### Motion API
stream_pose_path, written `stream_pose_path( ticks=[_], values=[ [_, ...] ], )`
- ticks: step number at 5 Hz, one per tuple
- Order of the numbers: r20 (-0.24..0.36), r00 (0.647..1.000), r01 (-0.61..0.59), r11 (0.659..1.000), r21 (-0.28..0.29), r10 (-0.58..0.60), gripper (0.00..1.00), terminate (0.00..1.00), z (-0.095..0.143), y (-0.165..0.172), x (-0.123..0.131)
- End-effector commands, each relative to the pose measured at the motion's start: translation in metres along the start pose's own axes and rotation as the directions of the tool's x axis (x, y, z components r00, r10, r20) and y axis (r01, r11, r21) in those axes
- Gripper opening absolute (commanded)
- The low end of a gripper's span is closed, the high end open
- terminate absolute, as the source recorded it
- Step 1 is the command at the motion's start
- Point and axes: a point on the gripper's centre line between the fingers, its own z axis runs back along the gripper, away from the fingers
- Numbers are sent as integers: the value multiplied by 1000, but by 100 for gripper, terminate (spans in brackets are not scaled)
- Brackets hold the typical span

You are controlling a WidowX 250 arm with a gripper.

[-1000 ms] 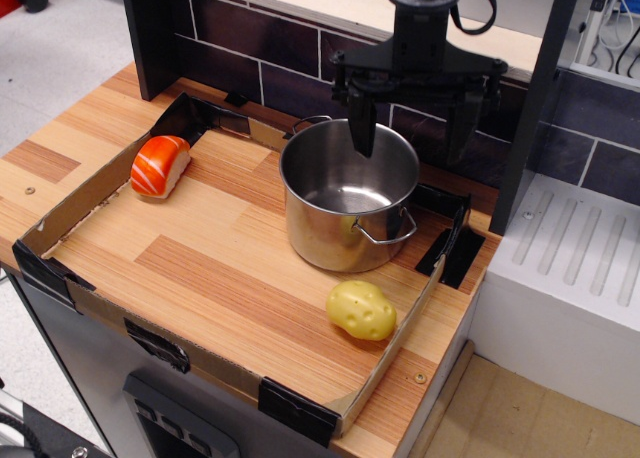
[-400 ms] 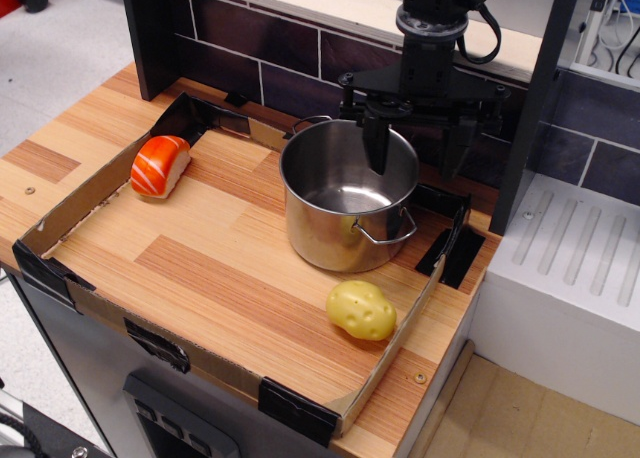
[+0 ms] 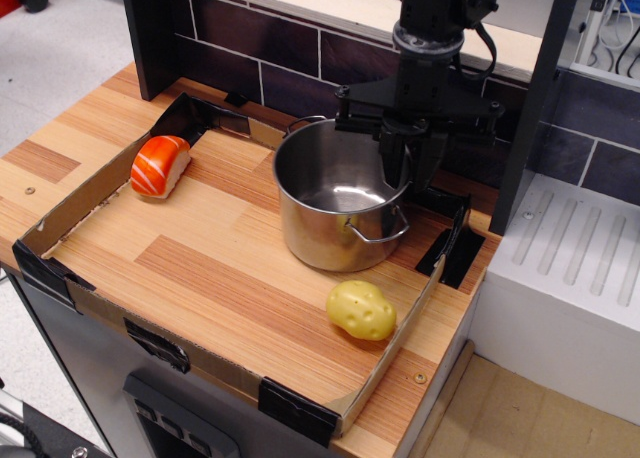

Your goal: Topple metal pot

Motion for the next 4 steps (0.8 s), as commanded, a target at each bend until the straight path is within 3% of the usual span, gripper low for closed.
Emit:
stream_pose_path(
  ticks=[1,2,4],
  values=[
    [58,998,23,999,-44,-20,0,0,24,10,3],
    [63,998,28,992,-121,-20,0,0,43,22,3],
    [205,977,20,927,-374,62,0,0,70,58,2]
  ],
)
